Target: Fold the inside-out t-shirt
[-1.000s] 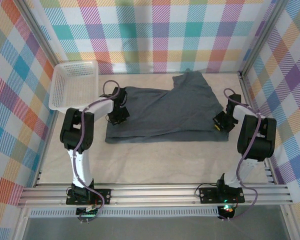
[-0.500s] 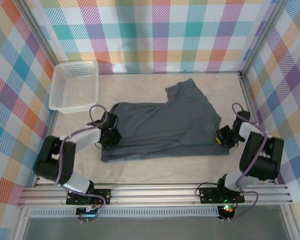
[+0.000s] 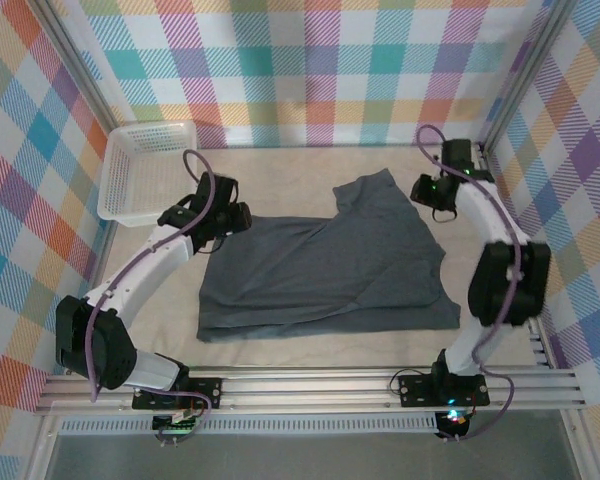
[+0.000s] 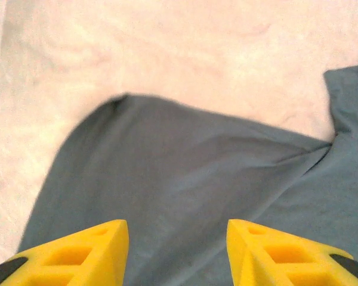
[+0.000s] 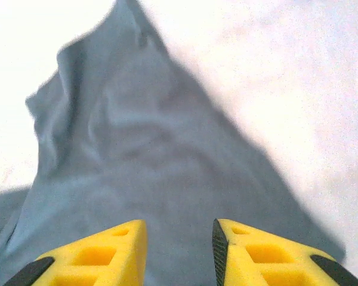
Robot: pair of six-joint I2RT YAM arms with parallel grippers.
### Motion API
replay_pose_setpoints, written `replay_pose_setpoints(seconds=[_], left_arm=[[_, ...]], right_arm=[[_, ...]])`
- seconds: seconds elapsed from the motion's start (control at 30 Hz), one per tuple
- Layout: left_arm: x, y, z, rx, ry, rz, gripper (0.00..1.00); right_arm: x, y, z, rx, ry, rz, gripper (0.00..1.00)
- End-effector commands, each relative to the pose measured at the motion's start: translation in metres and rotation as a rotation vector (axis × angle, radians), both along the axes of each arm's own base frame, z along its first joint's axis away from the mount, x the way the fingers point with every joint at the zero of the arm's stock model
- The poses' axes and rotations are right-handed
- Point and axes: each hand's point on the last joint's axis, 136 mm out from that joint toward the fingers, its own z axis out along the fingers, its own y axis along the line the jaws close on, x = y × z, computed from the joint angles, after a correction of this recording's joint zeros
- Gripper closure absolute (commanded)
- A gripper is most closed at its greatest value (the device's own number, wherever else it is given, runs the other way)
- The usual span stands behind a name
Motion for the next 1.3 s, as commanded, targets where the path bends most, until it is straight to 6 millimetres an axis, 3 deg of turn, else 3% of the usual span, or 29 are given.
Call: replay_pose_setpoints(seconds=[0.0,0.17,0.33,0.4,0.43,0.47,0.57,0.63,0.8,0.9,1.0,1.07,1.17,1.27], left_arm=[[0.013,0.017,-0.002,0.115,0.011,-0.030,0.52],[0.016,0.019,-0.005,0.083,0.019,-0.026,0.39],[0.015,0.025,-0.015,0.081,0.047,0.013,0.35],[0.018,0.030,-0.018,0.077,0.064,0.045,0.25],[0.021,0.033,-0.022,0.076,0.081,0.068,0.15],[0.024,0.035,-0.027,0.075,0.107,0.083,0.13],[0.039,0.039,-0.049,0.105,0.225,0.107,0.12],[0.051,0.038,-0.064,0.137,0.293,0.104,0.13],[0.084,0.042,-0.091,0.193,0.374,0.112,0.17],[0.098,0.046,-0.106,0.181,0.412,0.105,0.24],[0.107,0.048,-0.120,0.164,0.450,0.096,0.34],[0.112,0.044,-0.129,0.138,0.466,0.072,0.41],[0.117,0.023,-0.143,0.032,0.495,-0.021,0.49],[0.113,0.022,-0.154,0.029,0.535,-0.030,0.53]], right_arm=[[0.025,-0.004,-0.038,-0.104,0.085,0.101,0.64],[0.055,0.001,-0.085,-0.096,0.171,0.162,0.59],[0.054,0.016,-0.117,-0.027,0.263,0.188,0.58],[0.052,0.016,-0.127,-0.020,0.285,0.179,0.59],[0.053,0.017,-0.128,-0.016,0.295,0.175,0.64],[0.054,0.016,-0.129,-0.015,0.298,0.174,0.69],[0.061,0.017,-0.124,-0.016,0.274,0.175,0.91],[0.065,0.016,-0.116,-0.022,0.258,0.178,1.00],[0.068,0.005,-0.073,-0.071,0.170,0.164,1.00],[0.059,-0.014,-0.040,-0.084,0.076,0.080,1.00],[0.047,-0.028,-0.020,-0.064,0.006,0.006,1.00],[0.042,-0.028,-0.017,-0.060,-0.009,0.004,1.00],[0.038,-0.023,-0.025,-0.036,0.016,0.017,1.00],[0.036,-0.023,-0.032,-0.028,0.038,0.008,1.00]])
